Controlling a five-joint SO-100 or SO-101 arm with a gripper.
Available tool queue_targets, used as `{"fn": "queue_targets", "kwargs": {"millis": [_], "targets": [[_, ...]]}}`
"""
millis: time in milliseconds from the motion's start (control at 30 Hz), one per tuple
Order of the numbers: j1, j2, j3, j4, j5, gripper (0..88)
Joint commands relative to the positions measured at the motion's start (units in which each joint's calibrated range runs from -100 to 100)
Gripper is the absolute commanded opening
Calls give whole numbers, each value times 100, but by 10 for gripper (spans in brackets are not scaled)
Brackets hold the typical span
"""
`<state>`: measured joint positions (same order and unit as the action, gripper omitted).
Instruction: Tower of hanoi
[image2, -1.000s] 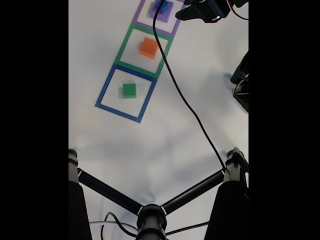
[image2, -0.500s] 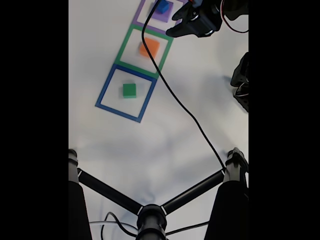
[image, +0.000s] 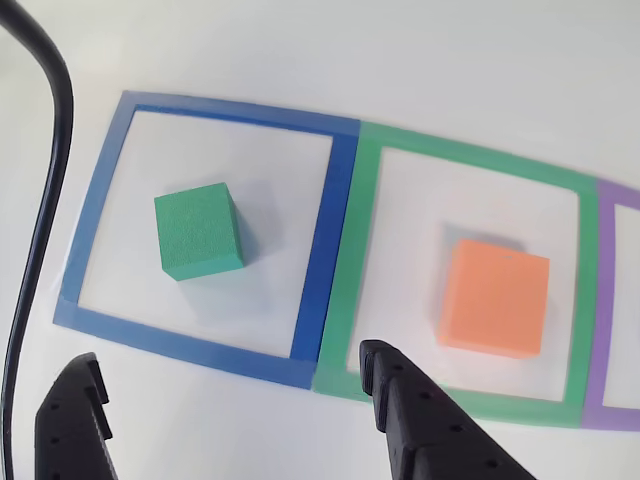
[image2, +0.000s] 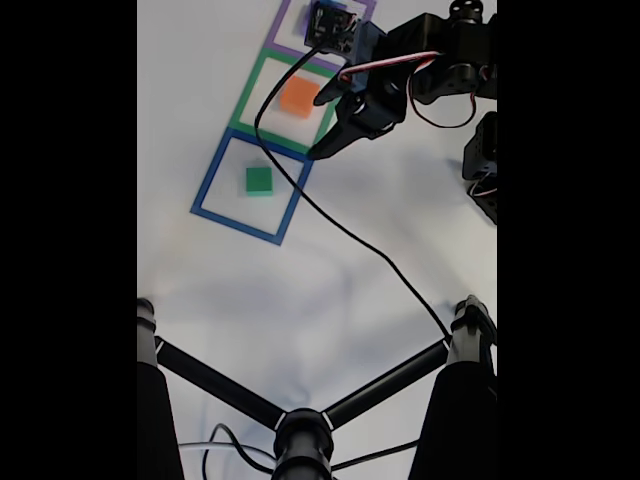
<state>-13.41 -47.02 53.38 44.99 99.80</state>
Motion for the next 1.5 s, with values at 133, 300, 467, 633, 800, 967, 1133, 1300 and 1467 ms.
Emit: {"fn": "queue_targets", "kwargs": {"millis": [133, 300, 467, 633, 800, 967, 1133, 1300, 1467], "targets": [[-127, -18, 1446, -2431, 20, 325], [-96, 463, 1891, -3548, 20, 320], [-73, 1072, 2045, -4463, 20, 318], [-104, 1673, 2245, -5402, 20, 322], [-111, 2386, 2291, -6341, 20, 329], [-287, 2987, 2254, -7029, 20, 330], [-447, 3540, 2036, -7482, 20, 335], [-493, 4157, 1691, -7854, 20, 335], [-493, 4606, 1364, -8000, 20, 333]]}}
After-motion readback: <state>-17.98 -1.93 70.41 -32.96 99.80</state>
